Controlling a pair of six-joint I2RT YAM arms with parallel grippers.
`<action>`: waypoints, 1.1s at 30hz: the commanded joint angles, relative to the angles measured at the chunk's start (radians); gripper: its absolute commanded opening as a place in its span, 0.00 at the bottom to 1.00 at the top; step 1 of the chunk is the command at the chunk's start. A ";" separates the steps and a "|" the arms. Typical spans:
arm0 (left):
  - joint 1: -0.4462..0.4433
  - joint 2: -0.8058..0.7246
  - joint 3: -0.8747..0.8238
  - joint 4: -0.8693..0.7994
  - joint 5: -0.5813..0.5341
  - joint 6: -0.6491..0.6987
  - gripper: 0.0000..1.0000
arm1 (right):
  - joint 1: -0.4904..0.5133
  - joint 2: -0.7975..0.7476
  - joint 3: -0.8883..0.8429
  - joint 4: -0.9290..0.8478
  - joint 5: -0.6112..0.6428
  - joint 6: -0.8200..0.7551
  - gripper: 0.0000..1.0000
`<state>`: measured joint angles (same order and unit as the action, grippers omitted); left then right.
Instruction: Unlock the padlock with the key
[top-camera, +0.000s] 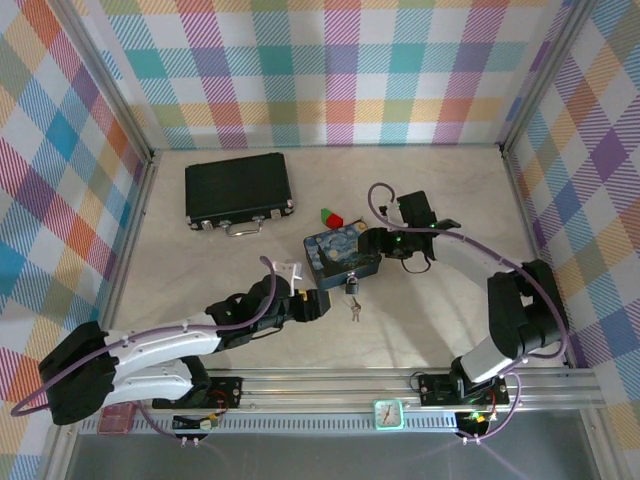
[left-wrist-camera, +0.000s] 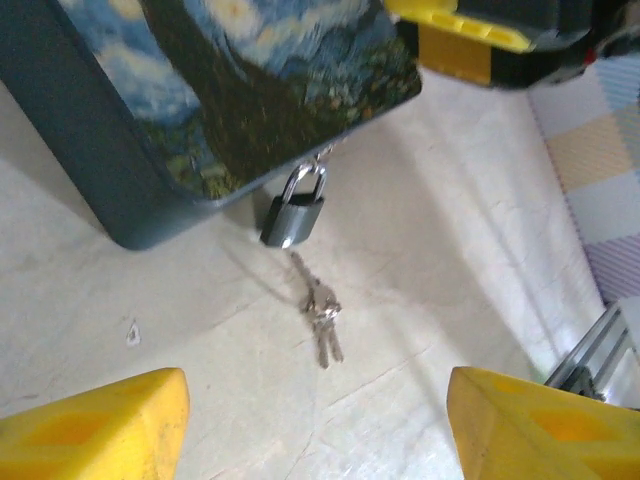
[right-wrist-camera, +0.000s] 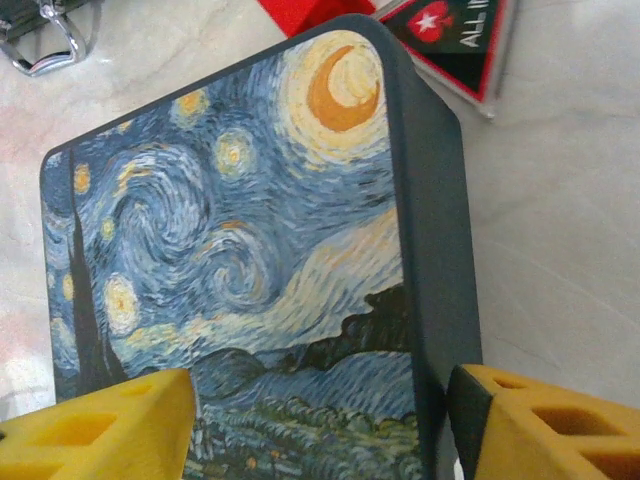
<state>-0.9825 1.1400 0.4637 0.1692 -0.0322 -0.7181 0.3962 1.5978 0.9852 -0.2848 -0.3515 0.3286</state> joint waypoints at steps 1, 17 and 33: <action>-0.008 0.015 0.009 -0.029 -0.008 0.004 0.65 | 0.058 0.041 0.033 0.051 -0.075 0.010 0.66; -0.002 -0.076 -0.077 -0.014 -0.220 -0.117 0.72 | 0.213 -0.044 0.084 -0.088 0.195 0.119 0.64; 0.037 0.029 -0.015 0.166 -0.290 -0.180 0.73 | 0.428 -0.109 -0.168 -0.239 0.411 0.269 0.56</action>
<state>-0.9638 1.1828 0.4160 0.2890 -0.2810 -0.8608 0.8062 1.4681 0.8112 -0.5262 0.0013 0.5476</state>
